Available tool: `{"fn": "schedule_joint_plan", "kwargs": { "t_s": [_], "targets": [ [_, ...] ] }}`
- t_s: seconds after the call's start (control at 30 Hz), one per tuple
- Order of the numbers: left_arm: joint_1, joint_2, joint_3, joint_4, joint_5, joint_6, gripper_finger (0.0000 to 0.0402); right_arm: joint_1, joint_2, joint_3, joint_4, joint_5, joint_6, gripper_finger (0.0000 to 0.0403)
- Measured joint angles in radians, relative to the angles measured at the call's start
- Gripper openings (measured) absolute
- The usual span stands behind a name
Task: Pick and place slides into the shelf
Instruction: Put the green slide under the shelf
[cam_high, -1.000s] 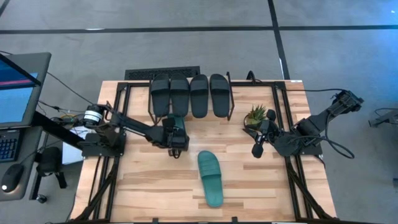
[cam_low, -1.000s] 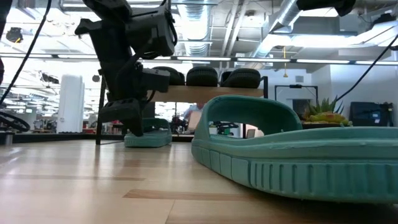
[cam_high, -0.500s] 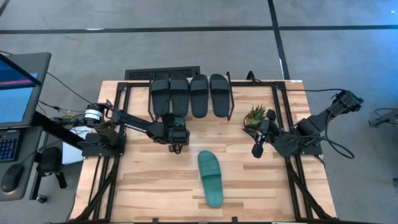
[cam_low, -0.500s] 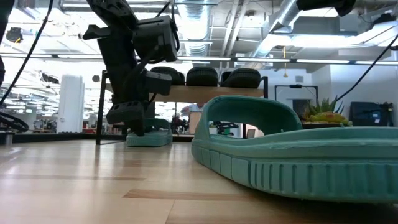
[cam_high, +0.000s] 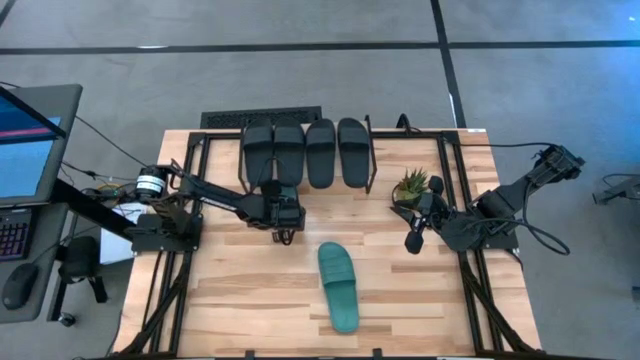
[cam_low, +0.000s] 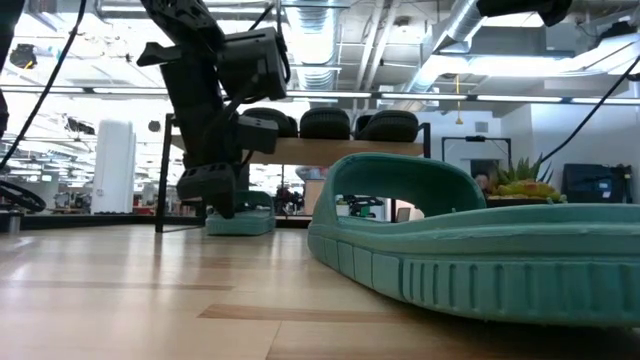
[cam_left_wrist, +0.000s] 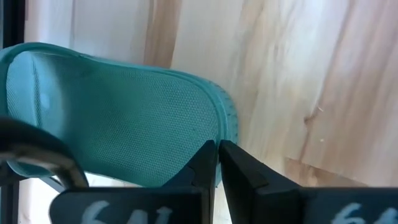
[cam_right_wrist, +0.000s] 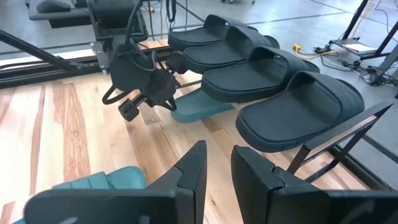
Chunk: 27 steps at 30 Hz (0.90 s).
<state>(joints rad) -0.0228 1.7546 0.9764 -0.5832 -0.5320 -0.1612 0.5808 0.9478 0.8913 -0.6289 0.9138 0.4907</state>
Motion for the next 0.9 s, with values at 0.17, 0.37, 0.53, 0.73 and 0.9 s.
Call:
{"fn": "schedule_joint_plan", "kwargs": {
  "t_s": [0.17,0.37,0.53,0.73,0.9],
  "targets": [
    [0.001,0.0,0.0,0.002,-0.004,0.002,0.0014,0.0,0.0,0.0,0.0,0.0,0.0,0.0064],
    [-0.01,0.0,0.0,-0.001,0.015,0.01,0.0014,0.0,0.0,0.0,0.0,0.0,0.0,0.0064],
    [-0.037,-0.001,0.001,-0.005,0.014,0.01,0.0014,0.0,0.0,0.0,0.0,0.0,0.0,0.0064],
    [-0.073,-0.002,0.029,-0.042,0.022,0.009,0.0014,0.0,0.0,0.0,-0.007,0.0,0.0,0.0064],
    [-0.111,-0.003,0.048,-0.067,0.008,-0.002,0.0014,0.0,0.0,0.0,-0.008,0.0,0.0,0.0064]
  ]
}}
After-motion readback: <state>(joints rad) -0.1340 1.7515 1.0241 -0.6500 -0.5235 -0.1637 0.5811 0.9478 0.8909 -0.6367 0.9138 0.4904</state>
